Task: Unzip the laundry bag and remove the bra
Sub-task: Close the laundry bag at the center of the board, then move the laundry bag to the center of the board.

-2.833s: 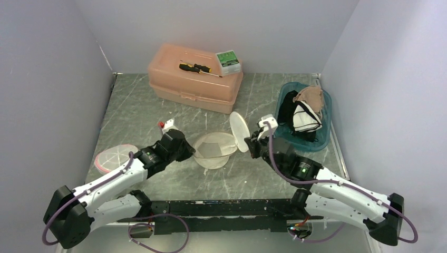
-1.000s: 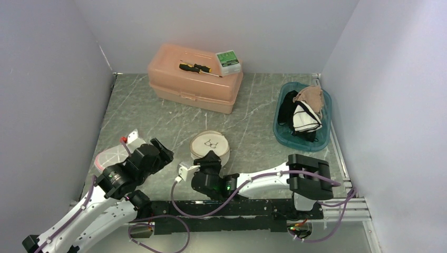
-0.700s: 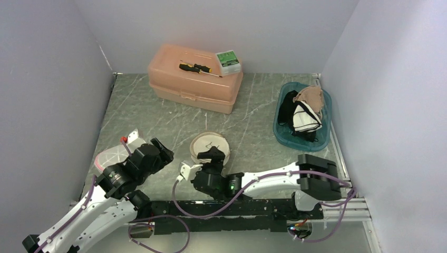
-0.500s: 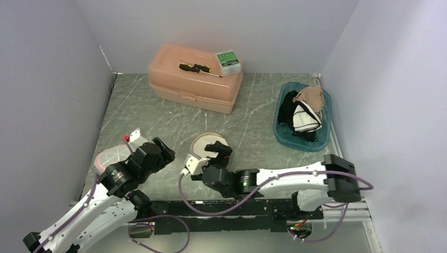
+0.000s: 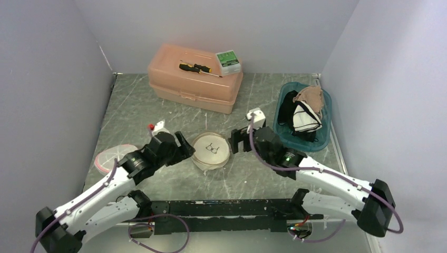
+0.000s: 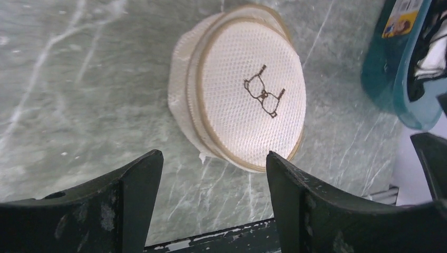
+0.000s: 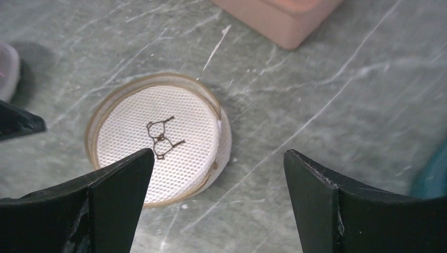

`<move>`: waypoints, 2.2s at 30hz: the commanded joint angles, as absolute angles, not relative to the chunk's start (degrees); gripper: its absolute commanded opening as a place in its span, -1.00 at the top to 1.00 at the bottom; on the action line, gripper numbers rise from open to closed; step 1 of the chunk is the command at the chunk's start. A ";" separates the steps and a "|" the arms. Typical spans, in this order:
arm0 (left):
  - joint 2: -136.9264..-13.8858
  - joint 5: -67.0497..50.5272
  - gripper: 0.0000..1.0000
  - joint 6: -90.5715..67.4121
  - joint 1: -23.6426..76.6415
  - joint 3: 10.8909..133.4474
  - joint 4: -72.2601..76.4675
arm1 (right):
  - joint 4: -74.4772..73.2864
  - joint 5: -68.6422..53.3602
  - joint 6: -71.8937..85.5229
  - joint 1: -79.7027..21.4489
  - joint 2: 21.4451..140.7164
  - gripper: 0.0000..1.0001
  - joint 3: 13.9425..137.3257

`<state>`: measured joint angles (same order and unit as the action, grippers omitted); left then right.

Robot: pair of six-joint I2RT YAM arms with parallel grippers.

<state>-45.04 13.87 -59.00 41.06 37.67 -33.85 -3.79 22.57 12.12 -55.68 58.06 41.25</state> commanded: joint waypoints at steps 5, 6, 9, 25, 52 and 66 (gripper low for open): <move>-58.28 6.94 -0.50 -54.93 40.13 38.54 -23.32 | 8.77 -6.85 37.29 -40.26 60.21 -0.90 31.75; -59.61 6.96 -0.49 -54.59 39.81 38.26 -22.92 | 9.92 -7.94 38.40 -39.65 60.84 -0.91 30.94; -61.56 5.25 -0.46 -54.20 38.65 36.27 -19.09 | 13.65 -10.41 41.10 -37.92 62.80 -0.91 28.51; -68.20 6.63 0.20 -55.04 34.72 30.24 -13.89 | 24.81 -16.71 47.24 -36.52 75.98 -0.73 27.31; -71.60 3.26 0.29 -54.95 34.74 25.89 -5.74 | 26.72 -13.91 44.98 -37.01 93.00 0.37 30.42; -70.52 4.73 0.20 -54.17 34.77 26.66 -7.64 | 15.93 -3.97 39.38 -38.02 88.10 0.03 30.06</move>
<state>-71.77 3.31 -55.22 34.89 26.46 -4.25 23.77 -11.33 43.83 -38.28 91.20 30.83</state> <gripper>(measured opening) 0.384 0.415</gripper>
